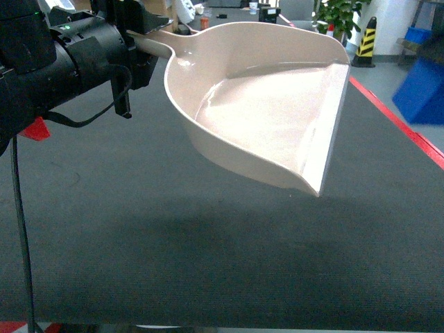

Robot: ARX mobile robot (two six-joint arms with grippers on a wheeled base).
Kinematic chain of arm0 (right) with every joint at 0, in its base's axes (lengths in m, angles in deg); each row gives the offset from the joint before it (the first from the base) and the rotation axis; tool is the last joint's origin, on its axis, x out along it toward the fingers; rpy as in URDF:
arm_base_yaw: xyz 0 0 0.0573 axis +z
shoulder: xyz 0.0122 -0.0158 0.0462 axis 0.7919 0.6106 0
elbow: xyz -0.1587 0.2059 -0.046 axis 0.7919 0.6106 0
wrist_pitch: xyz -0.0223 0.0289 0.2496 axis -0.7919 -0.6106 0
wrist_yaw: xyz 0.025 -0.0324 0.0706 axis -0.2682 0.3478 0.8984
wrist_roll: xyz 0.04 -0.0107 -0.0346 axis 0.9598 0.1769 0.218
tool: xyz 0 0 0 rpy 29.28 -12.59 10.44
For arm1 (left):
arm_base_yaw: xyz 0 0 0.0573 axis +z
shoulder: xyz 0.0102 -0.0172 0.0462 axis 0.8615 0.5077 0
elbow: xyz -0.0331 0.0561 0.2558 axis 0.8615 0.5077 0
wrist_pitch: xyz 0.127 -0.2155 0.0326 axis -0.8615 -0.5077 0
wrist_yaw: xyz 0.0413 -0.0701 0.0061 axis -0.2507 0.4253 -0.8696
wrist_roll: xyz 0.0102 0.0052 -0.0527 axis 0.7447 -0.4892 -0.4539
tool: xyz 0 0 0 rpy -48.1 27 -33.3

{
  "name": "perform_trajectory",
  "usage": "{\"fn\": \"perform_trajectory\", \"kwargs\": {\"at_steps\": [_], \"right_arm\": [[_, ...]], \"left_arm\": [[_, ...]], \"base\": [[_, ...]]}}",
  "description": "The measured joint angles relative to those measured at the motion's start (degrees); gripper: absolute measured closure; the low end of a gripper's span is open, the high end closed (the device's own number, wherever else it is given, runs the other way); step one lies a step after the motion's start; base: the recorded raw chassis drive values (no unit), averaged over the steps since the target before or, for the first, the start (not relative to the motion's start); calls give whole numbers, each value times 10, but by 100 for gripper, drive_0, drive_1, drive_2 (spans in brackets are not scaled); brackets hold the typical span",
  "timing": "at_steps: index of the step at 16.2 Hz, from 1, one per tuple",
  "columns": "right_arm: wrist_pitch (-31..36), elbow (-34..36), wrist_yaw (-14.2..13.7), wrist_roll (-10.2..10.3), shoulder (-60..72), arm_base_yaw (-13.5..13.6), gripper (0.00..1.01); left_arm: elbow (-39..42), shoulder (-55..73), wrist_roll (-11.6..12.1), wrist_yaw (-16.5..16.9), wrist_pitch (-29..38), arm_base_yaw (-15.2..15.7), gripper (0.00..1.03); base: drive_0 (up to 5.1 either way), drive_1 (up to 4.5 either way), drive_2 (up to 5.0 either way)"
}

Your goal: Place part in tray to right shelf

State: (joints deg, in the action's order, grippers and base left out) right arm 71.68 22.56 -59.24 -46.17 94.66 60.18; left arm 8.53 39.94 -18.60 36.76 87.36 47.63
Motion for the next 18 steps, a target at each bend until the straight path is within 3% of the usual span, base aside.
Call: {"fn": "perform_trajectory", "kwargs": {"at_steps": [1,3,6,9,11,13,14,16,17,18], "right_arm": [[-13,-16,22,15,-38,31,55],[-16,-65,41,45,-55,109,55],[-23,-98,-3,65,28,208,55],[-2,-115,-26,75,100,241,52],[45,-110,-45,74,93,239,29],[106,-56,-54,64,39,224,9],[131,-13,-63,51,-16,200,1],[141,73,-75,-2,-141,137,3],[134,125,-61,-32,-213,93,3],[102,180,-22,-59,-289,35,3]], "left_arm": [[0,0,0,0,0,-1,88],[0,0,0,1,0,-1,88],[0,0,0,-1,0,0,88],[0,0,0,0,0,0,88],[0,0,2,-1,-1,0,88],[0,0,2,0,-2,0,88],[0,0,2,0,-2,0,88],[0,0,2,0,-2,0,88],[0,0,2,0,-2,0,88],[0,0,2,0,-1,0,88]], "base": [[0,0,0],[0,0,0],[0,0,0],[0,0,0],[0,0,0],[0,0,0],[0,0,0],[0,0,0],[0,0,0],[0,0,0]]}}
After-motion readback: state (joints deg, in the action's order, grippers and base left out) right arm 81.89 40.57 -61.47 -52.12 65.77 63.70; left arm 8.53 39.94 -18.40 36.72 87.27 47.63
